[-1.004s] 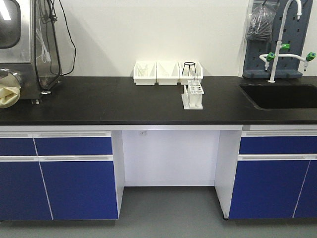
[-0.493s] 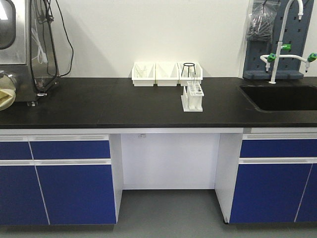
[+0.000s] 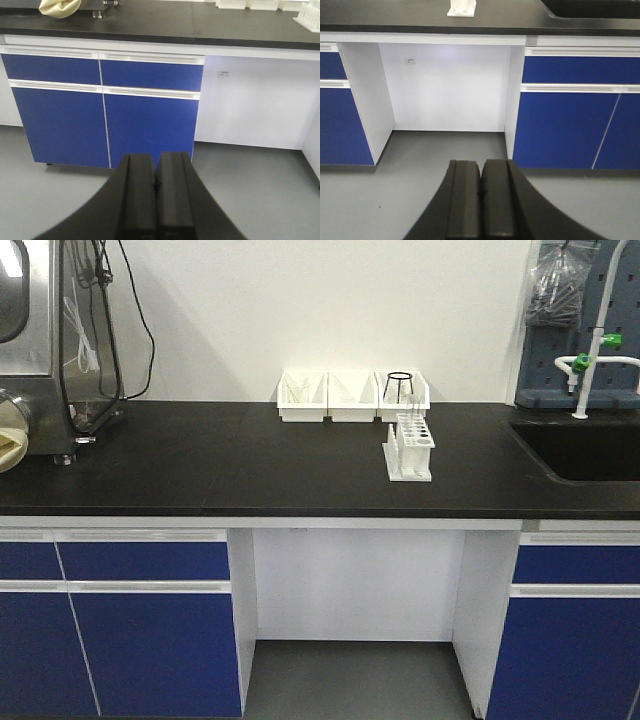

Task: Flip and reinsert test tube from rack
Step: 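Drive the base forward toward the white test tube rack on the bench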

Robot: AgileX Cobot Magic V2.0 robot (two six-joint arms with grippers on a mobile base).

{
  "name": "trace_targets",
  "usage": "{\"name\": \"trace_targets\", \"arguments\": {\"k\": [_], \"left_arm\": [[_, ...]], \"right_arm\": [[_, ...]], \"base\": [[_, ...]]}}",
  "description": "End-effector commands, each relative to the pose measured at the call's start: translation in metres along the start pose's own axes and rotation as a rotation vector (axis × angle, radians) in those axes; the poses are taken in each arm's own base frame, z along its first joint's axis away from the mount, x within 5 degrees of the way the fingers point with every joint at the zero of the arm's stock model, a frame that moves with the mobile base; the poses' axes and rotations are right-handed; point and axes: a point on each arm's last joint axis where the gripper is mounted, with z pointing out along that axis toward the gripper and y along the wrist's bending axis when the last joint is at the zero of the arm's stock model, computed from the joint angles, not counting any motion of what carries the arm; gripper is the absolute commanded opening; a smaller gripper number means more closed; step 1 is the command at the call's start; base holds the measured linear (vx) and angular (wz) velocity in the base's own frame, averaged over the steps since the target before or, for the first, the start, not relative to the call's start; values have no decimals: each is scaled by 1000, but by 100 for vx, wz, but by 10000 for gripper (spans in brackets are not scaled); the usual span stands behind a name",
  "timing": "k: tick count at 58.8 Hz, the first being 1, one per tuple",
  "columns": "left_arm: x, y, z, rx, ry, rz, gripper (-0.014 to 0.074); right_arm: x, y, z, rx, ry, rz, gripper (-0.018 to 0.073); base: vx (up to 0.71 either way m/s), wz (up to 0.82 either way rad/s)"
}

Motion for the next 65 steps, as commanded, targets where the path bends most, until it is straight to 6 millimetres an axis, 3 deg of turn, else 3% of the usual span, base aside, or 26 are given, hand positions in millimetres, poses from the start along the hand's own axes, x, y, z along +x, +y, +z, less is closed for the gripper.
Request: {"name": "trace_targets", "arguments": {"k": [1, 65], "left_arm": [[-8, -2, -1, 23, -97, -2, -6], [-8, -2, -1, 23, -97, -2, -6]], "right_arm": [[-7, 0, -1, 2, -81, -14, -12], [-7, 0, -1, 2, -81, -14, -12]], "base": [[22, 8], [34, -4]]}}
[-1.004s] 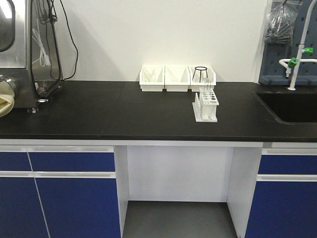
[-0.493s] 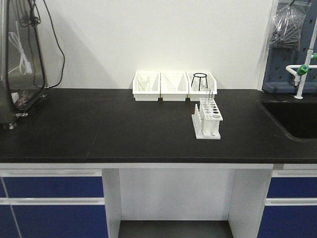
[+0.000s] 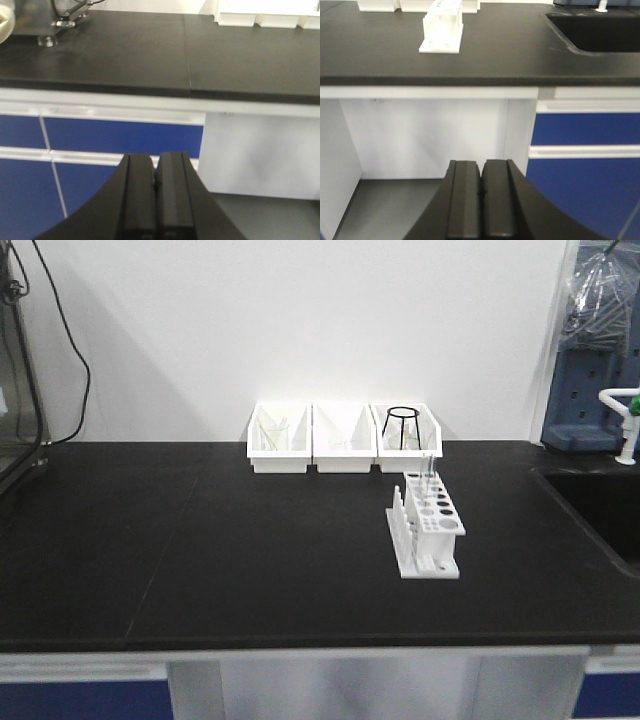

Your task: Flip and reinsert test tube from rack

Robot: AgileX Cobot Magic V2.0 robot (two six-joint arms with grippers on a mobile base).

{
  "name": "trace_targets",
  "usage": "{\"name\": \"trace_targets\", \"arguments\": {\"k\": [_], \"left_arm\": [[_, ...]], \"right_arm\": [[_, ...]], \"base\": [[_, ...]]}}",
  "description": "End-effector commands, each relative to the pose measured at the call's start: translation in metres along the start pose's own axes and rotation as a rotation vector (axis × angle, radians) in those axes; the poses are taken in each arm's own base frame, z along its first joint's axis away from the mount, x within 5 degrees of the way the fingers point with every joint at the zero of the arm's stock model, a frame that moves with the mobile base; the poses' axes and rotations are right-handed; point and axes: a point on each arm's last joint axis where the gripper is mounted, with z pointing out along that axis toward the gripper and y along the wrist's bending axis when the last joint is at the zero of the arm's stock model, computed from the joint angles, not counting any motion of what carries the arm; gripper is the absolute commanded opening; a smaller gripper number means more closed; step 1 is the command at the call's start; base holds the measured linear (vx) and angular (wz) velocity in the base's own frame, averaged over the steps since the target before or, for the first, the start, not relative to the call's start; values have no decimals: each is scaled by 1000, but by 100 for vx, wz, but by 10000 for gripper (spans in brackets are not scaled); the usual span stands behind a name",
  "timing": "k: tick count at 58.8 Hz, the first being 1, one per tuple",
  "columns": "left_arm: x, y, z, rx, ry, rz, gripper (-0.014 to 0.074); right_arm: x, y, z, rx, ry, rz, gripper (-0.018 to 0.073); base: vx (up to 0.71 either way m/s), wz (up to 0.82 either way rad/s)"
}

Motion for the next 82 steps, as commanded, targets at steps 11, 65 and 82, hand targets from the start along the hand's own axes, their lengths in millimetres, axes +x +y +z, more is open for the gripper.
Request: {"name": "trace_targets", "arguments": {"k": [11, 65, 82], "left_arm": [[-8, -2, -1, 23, -97, -2, -6], [-8, -2, -1, 23, -97, -2, -6], [-8, -2, -1, 23, -97, -2, -6]], "right_arm": [[-7, 0, -1, 2, -84, -14, -12], [-7, 0, -1, 2, -82, -14, -12], [-7, 0, -1, 2, -82, -14, -12]], "base": [[45, 0], [35, -1], [17, 1]]}}
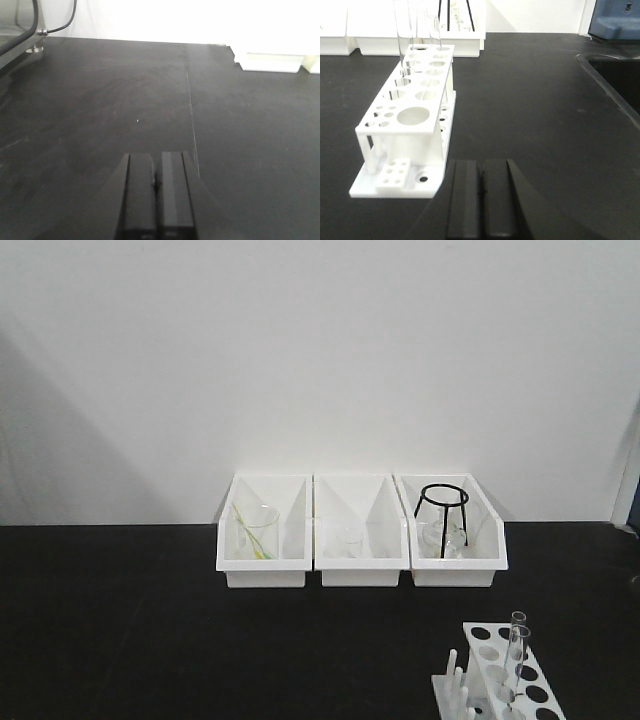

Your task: Flip and reinsert test tube from rack

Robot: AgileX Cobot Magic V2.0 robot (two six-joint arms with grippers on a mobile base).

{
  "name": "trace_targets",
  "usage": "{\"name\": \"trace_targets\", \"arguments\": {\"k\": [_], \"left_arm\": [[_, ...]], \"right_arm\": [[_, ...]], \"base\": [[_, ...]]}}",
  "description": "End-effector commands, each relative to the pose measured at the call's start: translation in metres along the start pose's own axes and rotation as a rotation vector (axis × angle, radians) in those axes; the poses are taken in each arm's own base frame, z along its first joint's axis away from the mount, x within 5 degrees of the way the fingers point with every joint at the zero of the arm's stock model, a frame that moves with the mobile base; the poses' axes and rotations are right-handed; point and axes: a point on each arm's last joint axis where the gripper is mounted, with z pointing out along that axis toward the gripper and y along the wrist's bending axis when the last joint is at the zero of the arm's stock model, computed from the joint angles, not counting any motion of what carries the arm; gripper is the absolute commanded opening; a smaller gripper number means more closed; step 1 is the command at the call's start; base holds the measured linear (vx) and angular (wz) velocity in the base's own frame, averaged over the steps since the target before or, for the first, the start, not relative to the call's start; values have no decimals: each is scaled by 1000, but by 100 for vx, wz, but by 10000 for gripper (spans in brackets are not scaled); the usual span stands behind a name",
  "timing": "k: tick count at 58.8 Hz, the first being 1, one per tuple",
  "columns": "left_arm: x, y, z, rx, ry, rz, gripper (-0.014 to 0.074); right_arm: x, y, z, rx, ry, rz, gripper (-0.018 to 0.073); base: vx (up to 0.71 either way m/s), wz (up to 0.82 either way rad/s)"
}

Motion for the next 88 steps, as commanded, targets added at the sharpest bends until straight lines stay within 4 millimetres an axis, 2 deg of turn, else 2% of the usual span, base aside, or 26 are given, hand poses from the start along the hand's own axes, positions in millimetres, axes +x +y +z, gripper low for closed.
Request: {"name": "trace_targets", "arguments": {"k": [1, 25, 36, 45, 55, 72, 78, 88], "left_arm": [[-8, -2, -1, 23, -97, -2, -6], [-8, -2, -1, 23, -97, -2, -6], [-8, -2, -1, 23, -97, -2, -6], [-8, -2, -1, 23, -97, -2, -6], [-8, -2, -1, 23, -97, -2, -6], [-8, -2, -1, 23, -97, -2, -6], [-8, -2, -1, 23, -97, -2, -6], [-8, -2, -1, 23, -97, -2, -6]], "right_arm": [[-7, 0, -1, 2, -82, -14, -12], [-7, 0, -1, 2, -82, -14, -12], [-11, -3, -1, 52, -125, -254, -12], [-25, 1, -4, 26, -287, -247, -12], [-42, 5, -11, -41, -490, -50, -12], [-58, 7, -21, -67, -687, -55, -12], [-69, 6, -25, -59, -674, -43, -12], [-113, 1, -24, -26, -488, -37, -12]], "base": [[13, 0], [6, 0], [0, 0], [0, 0], [0, 0], [0, 0], [0, 0], [0, 0]]}}
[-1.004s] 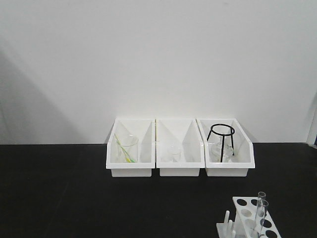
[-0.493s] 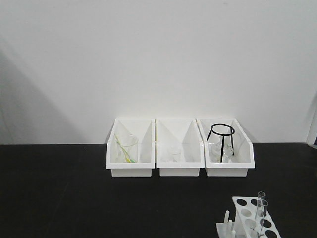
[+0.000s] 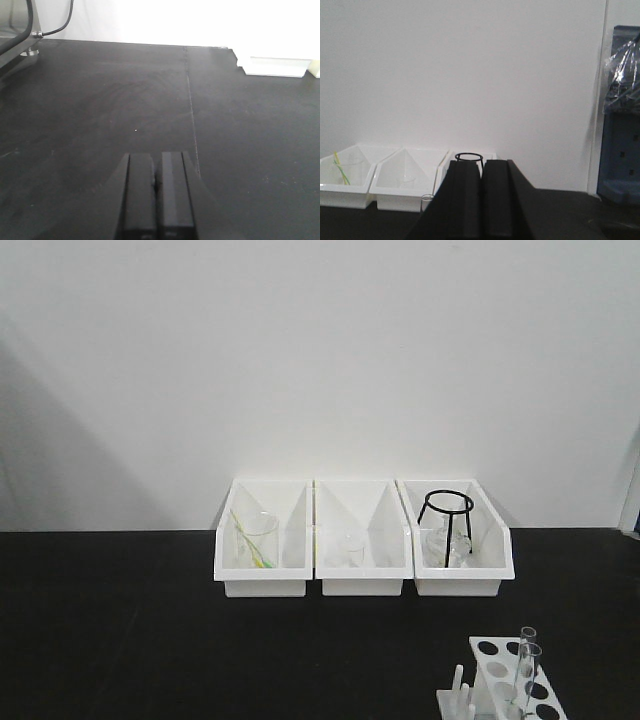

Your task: Flip and reinsert test tube from rack

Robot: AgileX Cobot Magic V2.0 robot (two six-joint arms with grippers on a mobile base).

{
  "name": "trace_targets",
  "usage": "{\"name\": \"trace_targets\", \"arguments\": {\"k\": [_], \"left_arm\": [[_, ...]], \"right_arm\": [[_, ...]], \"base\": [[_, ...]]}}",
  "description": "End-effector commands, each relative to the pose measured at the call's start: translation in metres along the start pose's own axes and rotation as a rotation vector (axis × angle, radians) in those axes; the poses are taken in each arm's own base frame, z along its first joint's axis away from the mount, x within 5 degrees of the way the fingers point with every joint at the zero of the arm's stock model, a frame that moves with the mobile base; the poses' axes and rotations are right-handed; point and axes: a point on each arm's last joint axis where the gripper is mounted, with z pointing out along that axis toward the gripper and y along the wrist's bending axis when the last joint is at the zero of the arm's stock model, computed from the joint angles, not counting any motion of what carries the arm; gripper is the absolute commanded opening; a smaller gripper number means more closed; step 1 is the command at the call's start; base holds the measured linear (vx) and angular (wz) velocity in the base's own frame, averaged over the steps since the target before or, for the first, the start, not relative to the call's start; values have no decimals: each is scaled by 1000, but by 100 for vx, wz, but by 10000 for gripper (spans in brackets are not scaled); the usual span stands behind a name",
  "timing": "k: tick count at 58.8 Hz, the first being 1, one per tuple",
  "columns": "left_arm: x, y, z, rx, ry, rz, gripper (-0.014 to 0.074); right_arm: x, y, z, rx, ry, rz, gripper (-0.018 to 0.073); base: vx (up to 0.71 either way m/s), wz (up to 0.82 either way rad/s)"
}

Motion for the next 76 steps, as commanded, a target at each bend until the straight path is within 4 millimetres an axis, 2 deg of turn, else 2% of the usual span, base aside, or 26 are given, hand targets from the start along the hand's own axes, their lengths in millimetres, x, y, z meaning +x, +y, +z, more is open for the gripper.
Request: {"name": "trace_targets", "arguments": {"k": [1, 6, 10, 17, 25, 34, 46, 51, 60, 66, 76], "left_arm": [[-8, -2, -1, 23, -97, -2, -6], [-8, -2, -1, 23, -97, -2, -6], [-8, -2, -1, 23, -97, -2, -6], [-8, -2, -1, 23, -97, -2, -6], [-8, -2, -1, 23, -97, -2, -6], [-8, -2, -1, 23, -97, -2, -6], [-8, -2, -1, 23, -97, -2, -6], [-8, -2, -1, 23, -97, -2, -6], [-8, -2, -1, 23, -97, -2, -6], [-8, -2, -1, 23, -97, -2, -6], [-8, -2, -1, 23, -97, -2, -6]], "right_arm": [[-34, -3, 14, 9, -1, -6, -12], [-46, -4, 34, 6, 51, -6, -10], [-46, -4, 47, 3, 97, 2, -8], [-31, -3, 71, -4, 200, 49, 5], [-13, -2, 88, -3, 308, 76, 55], [6, -1, 104, -9, 404, 78, 187], [23, 1, 125, -29, 412, 83, 452], [35, 3, 132, -43, 418, 85, 511], [58, 11, 132, -115, 338, 83, 510], [66, 19, 131, -184, 262, 109, 498], [84, 31, 142, -321, 302, 64, 490]], "base": [[0, 0], [0, 0], [0, 0], [0, 0], [0, 0], [0, 0], [0, 0], [0, 0], [0, 0], [0, 0], [0, 0]]}}
